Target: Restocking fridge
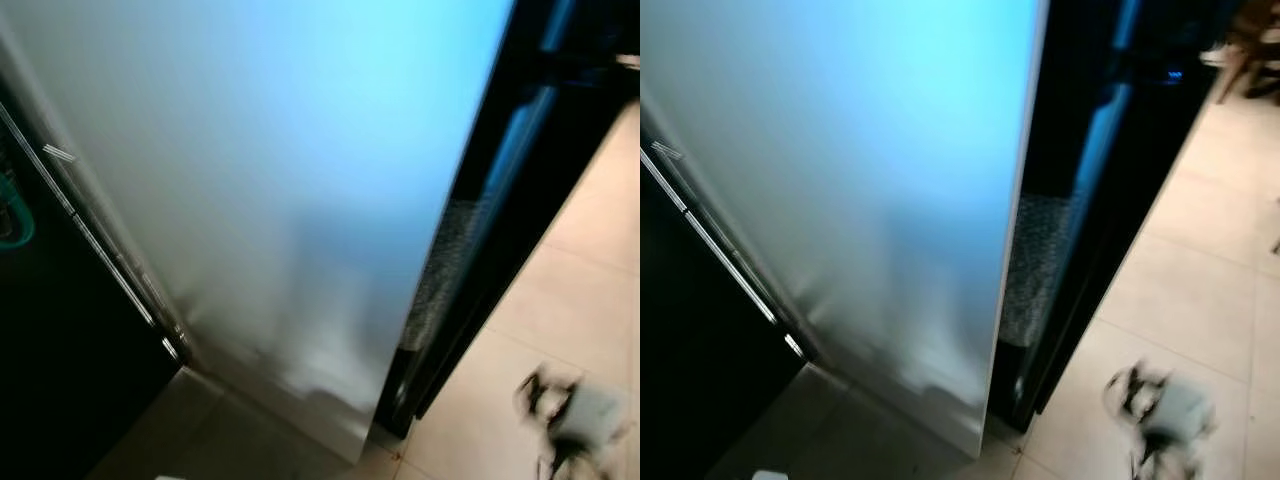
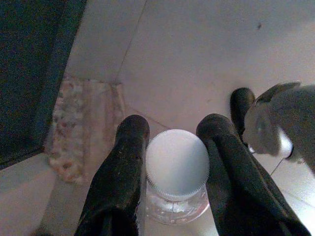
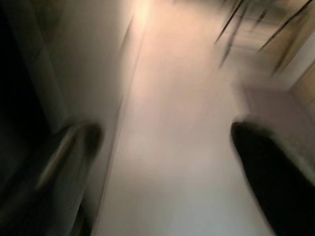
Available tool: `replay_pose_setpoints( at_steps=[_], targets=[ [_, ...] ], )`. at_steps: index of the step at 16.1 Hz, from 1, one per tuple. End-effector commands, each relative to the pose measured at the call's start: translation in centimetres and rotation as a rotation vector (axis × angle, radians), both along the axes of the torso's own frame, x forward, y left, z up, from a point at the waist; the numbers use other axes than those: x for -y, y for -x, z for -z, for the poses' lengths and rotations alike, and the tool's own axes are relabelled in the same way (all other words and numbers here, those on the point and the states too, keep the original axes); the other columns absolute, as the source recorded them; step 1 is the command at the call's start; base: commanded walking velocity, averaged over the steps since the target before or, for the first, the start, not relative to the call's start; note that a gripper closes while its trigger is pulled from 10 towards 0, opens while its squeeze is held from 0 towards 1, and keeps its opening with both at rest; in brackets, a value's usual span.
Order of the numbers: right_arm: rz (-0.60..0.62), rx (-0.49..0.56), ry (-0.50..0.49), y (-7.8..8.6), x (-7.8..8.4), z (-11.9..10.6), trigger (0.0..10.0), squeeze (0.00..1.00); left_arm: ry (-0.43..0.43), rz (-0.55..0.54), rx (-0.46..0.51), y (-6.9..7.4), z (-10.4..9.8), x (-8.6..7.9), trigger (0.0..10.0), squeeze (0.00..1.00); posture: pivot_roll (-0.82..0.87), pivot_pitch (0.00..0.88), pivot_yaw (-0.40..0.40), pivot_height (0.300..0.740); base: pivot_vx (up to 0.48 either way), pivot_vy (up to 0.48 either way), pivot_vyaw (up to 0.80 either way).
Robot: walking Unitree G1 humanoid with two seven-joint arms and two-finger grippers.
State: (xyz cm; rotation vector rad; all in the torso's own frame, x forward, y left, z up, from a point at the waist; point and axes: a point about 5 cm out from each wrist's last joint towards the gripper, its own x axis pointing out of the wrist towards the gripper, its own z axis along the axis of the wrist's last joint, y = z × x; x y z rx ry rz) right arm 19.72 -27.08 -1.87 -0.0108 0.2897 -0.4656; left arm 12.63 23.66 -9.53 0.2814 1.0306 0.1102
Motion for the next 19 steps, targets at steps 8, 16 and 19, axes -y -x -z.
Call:
replay_pose_setpoints(
  at_steps=[8,16,19],
  targets=[
    [-0.331,0.145,-0.095,-2.7,-6.9,-5.0,10.0,0.0,-0.022,0.017,-0.008,0.1,0.0,-0.1,10.0,0.0,0.04,0.0,0.003,0.74,0.0,0.0,0.0],
    [-0.314,0.25,-0.024,-7.0,-8.9,-10.4,10.0,1.0,-0.02,0.024,-0.001,-0.2,-0.1,0.0,10.0,0.0,0.04,0.019,0.017,0.74,0.0,0.0,0.0],
    [-0.313,0.266,-0.023,-7.8,-9.2,-11.1,10.0,0.0,-0.018,0.02,0.001,-0.2,-0.1,0.0,10.0,0.0,0.05,0.025,0.017,0.74,0.0,0.0,0.0]
  ],
)
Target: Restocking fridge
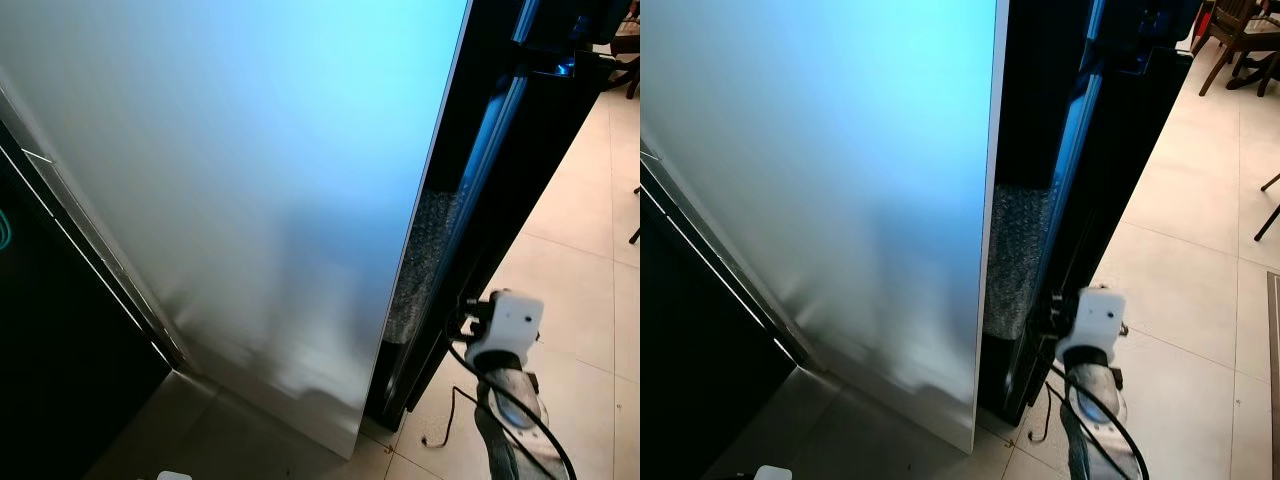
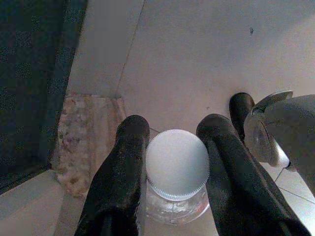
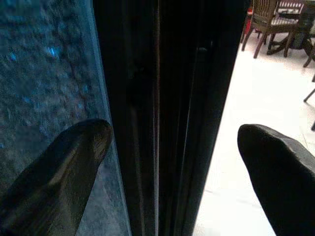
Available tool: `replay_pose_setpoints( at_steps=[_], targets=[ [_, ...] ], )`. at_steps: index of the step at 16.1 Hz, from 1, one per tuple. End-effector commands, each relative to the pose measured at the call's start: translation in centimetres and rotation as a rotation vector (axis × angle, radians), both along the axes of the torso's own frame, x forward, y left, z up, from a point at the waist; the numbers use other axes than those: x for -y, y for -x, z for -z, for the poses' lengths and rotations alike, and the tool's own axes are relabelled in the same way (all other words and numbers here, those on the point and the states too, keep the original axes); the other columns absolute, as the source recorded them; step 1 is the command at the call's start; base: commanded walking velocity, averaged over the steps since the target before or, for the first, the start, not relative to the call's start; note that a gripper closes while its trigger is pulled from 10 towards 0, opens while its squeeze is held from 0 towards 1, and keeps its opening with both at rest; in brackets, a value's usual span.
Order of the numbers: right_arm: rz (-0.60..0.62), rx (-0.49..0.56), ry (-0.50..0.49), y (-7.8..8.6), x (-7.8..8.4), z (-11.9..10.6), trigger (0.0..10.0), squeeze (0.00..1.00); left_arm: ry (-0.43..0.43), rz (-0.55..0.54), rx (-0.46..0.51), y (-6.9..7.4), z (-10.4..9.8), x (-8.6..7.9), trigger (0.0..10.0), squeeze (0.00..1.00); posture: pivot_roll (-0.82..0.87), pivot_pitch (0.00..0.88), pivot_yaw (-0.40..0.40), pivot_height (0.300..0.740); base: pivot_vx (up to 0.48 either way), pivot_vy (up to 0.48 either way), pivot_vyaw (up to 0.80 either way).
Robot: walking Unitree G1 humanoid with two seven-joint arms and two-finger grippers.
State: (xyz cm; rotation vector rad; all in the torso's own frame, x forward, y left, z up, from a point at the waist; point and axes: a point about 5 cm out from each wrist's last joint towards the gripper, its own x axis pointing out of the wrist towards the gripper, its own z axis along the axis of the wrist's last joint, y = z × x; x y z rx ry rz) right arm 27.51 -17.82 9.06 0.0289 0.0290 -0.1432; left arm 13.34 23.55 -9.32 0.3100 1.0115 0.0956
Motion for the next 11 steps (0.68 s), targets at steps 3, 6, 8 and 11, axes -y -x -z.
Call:
replay_pose_setpoints(
  at_steps=[3,6,8,11],
  targets=[
    [0.033,0.009,0.029,-0.4,0.2,-0.6,10.0,0.0,-0.002,-0.011,-0.014,0.5,0.2,-0.1,10.0,0.0,0.05,0.031,0.018,0.74,0.0,0.0,0.0],
    [0.032,0.013,0.019,-1.1,0.3,-0.8,10.0,0.0,0.001,-0.012,-0.014,0.5,0.2,0.0,10.0,0.0,0.04,0.032,0.021,0.74,0.0,0.0,0.0],
    [0.033,0.034,0.014,-1.7,0.1,-1.4,10.0,0.0,0.005,-0.01,-0.013,0.4,0.2,0.0,10.0,0.0,0.04,0.035,0.023,0.74,0.0,0.0,0.0],
    [0.014,0.044,0.009,-2.3,-0.3,-1.7,10.0,0.0,0.004,-0.01,-0.013,0.4,0.1,-0.1,10.0,0.0,0.05,0.034,0.027,0.74,0.0,0.0,0.0]
  ],
)
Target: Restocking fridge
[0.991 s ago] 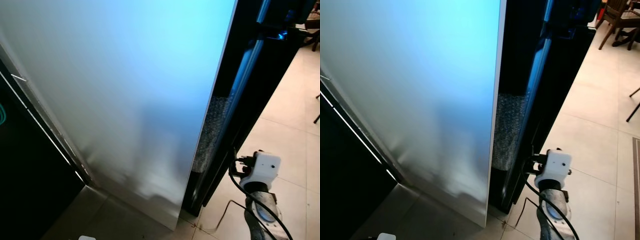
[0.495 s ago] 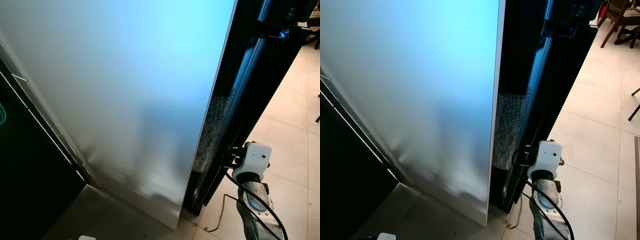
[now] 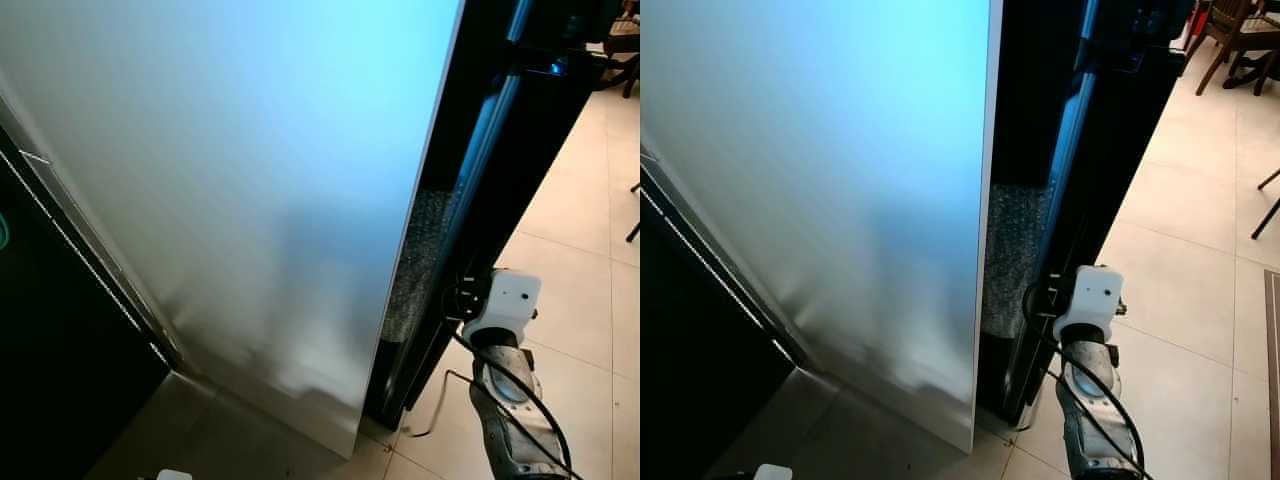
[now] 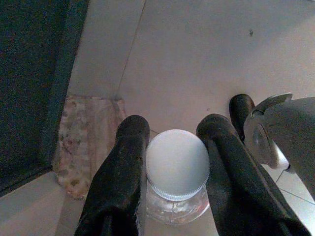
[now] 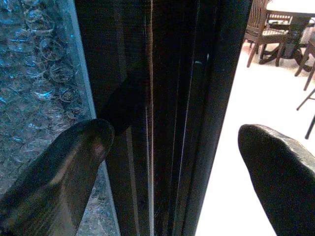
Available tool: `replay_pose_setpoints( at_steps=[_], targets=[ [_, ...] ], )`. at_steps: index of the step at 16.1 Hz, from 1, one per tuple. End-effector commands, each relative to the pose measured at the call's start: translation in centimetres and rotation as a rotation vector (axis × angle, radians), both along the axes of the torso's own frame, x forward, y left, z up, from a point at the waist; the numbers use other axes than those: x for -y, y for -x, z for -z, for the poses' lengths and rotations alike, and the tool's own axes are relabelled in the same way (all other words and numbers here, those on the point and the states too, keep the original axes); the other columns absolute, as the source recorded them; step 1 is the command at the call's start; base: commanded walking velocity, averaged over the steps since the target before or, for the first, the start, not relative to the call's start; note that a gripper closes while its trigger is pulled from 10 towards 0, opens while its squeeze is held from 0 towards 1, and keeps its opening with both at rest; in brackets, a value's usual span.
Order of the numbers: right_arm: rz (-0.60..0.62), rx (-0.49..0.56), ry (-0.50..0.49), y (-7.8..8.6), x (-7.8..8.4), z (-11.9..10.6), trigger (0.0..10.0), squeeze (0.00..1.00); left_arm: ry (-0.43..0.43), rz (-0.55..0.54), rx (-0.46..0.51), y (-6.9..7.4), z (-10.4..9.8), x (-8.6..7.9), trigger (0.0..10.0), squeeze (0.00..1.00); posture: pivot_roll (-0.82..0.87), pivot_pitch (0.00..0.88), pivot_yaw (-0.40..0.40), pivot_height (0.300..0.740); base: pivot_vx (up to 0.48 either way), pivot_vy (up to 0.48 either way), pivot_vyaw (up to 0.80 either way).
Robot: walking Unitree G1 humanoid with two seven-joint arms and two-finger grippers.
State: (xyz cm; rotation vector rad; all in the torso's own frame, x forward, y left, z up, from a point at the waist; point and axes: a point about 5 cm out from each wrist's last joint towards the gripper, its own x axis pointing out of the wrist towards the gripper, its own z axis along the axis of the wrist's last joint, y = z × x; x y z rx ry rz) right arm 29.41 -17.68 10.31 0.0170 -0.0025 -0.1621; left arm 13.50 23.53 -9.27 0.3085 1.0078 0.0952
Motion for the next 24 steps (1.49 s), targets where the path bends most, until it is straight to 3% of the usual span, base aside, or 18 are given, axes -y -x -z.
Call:
replay_pose_setpoints(
  at_steps=[1,13,24],
  targets=[
    [-0.01,0.018,-0.007,-0.5,-0.3,-0.5,10.0,0.0,0.002,-0.01,-0.016,0.6,0.2,-0.1,10.0,0.0,0.05,0.035,0.028,0.74,0.0,0.0,0.0],
    [-0.057,-0.025,-0.032,-0.3,-1.6,0.4,10.0,0.0,0.007,-0.013,-0.017,0.6,0.2,0.0,10.0,0.0,0.05,0.035,0.02,0.74,0.0,0.0,0.0],
    [0.029,0.021,0.04,-0.2,0.5,0.0,10.0,0.0,0.016,-0.004,-0.019,0.7,0.3,0.2,10.0,0.0,0.06,0.0,0.011,0.74,0.0,0.0,0.0]
  ],
)
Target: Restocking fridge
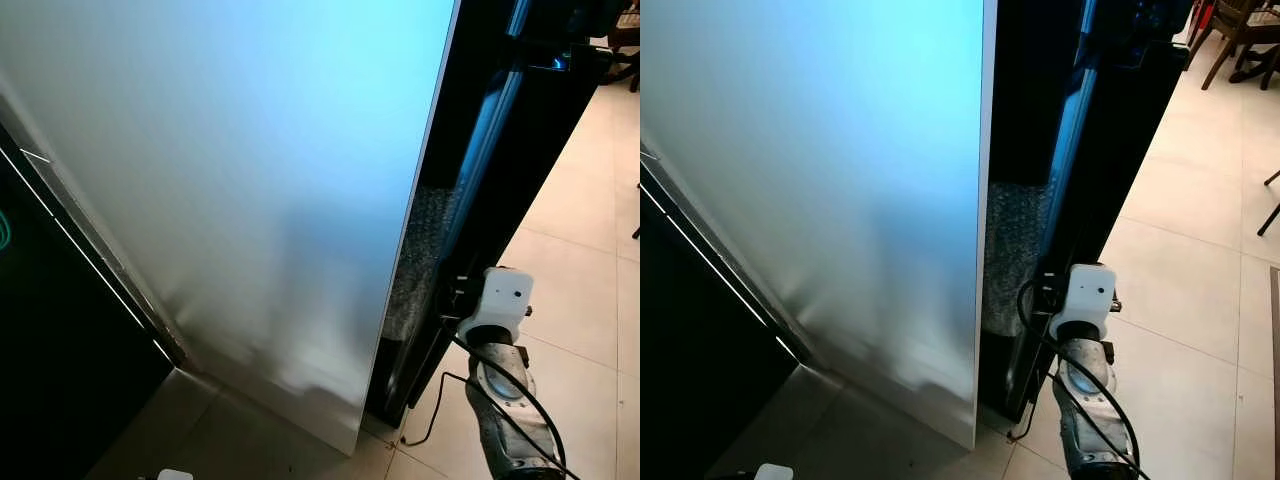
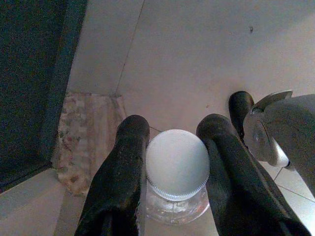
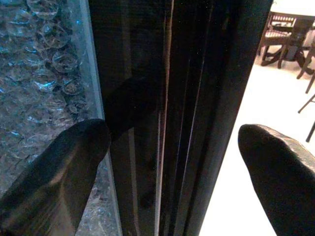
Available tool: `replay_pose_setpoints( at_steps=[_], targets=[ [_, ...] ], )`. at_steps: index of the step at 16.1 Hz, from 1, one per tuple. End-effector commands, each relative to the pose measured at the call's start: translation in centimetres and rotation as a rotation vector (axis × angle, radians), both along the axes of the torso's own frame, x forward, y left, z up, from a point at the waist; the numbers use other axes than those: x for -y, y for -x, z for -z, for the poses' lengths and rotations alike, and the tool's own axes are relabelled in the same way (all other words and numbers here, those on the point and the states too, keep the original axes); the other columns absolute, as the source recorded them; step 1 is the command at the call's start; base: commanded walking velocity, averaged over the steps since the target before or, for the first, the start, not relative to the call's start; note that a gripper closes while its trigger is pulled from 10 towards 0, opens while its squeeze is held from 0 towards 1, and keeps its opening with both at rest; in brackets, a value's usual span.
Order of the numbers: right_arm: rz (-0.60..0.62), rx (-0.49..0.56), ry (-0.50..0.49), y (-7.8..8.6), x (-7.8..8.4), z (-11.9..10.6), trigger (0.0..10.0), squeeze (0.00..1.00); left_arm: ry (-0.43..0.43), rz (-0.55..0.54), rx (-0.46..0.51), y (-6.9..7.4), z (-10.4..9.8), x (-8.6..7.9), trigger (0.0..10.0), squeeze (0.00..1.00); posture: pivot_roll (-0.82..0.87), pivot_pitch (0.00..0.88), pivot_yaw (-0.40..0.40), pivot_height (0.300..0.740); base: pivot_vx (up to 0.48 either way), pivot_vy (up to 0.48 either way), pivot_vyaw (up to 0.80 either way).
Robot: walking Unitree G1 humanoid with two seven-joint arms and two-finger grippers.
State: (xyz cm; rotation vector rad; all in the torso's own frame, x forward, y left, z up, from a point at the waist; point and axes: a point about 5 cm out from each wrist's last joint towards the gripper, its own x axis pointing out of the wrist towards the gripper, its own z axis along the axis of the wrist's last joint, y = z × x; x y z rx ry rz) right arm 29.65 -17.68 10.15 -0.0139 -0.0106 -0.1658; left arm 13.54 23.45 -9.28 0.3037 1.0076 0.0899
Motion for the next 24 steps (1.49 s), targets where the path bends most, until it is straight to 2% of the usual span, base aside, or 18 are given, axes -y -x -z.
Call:
replay_pose_setpoints(
  at_steps=[1,7,10,12,13,15,16,17,18,20,21,22,23,24],
  targets=[
    [0.046,0.019,0.01,0.3,1.0,-0.1,10.0,0.0,0.012,-0.003,-0.021,0.8,0.3,0.1,10.0,0.0,0.06,0.0,0.009,0.74,0.0,0.0,0.0],
    [0.164,0.002,0.052,2.2,4.3,0.7,10.0,0.0,0.014,0.006,-0.031,1.2,0.5,0.3,10.0,0.0,0.05,0.0,-0.006,0.74,0.0,0.0,0.0],
    [0.31,-0.055,0.08,4.5,8.1,2.1,10.0,0.0,0.018,0.007,-0.031,1.3,0.5,0.4,10.0,0.0,0.04,0.002,-0.014,0.74,0.0,0.0,0.0],
    [0.381,-0.083,0.102,5.9,10.0,2.7,10.0,0.0,0.02,0.003,-0.026,1.2,0.5,0.4,10.0,0.0,0.03,0.017,-0.015,0.74,0.0,0.0,0.0],
    [0.45,-0.11,0.12,7.2,11.7,3.1,10.0,0.0,0.02,0.001,-0.025,1.1,0.5,0.4,10.0,0.0,0.03,0.02,-0.014,0.74,0.0,0.0,0.0],
    [0.539,-0.165,0.108,9.1,13.7,4.3,10.0,0.0,0.021,0.003,-0.026,1.0,0.4,0.5,10.0,0.0,0.01,0.026,-0.01,0.74,0.0,0.0,0.0],
    [0.559,-0.187,0.102,9.6,14.2,4.8,10.0,0.0,0.022,0.005,-0.027,0.9,0.4,0.5,10.0,0.0,0.01,0.027,-0.008,0.74,0.0,0.0,0.0],
    [0.565,-0.212,0.092,10.0,14.5,5.4,10.0,0.0,0.022,0.007,-0.027,0.9,0.4,0.5,10.0,0.0,0.01,0.027,-0.007,0.74,0.0,0.0,0.0],
    [0.552,-0.285,0.045,10.4,14.6,7.2,10.0,0.0,0.027,0.011,-0.03,0.8,0.4,0.6,10.0,0.0,-0.01,0.03,0.003,0.74,0.0,0.0,0.0],
    [0.465,-0.447,0.029,10.8,13.9,10.4,10.0,0.0,0.041,0.046,-0.044,0.6,0.4,0.7,10.0,0.0,-0.03,0.03,0.013,0.74,0.0,0.0,0.0],
    [0.408,-0.538,-0.057,11.0,12.7,12.4,10.0,0.0,0.048,0.049,-0.043,0.5,0.4,0.7,10.0,0.0,-0.03,0.028,0.014,0.74,0.0,0.0,0.0],
    [0.315,-0.63,-0.077,11.3,11.3,14.0,10.0,0.0,0.051,0.05,-0.037,0.4,0.3,0.7,10.0,0.0,-0.03,0.025,0.014,0.74,0.0,0.0,0.0],
    [0.173,-0.761,-0.087,12.1,9.4,15.9,10.0,0.0,0.06,0.028,-0.033,0.4,0.3,0.7,10.0,0.0,-0.02,0.025,0.014,0.74,0.0,0.0,0.0],
    [0.085,-0.803,-0.109,12.5,8.3,16.7,10.0,0.0,0.064,0.024,-0.03,0.4,0.3,0.7,10.0,0.0,-0.01,0.023,0.014,0.74,0.0,0.0,0.0]
  ],
)
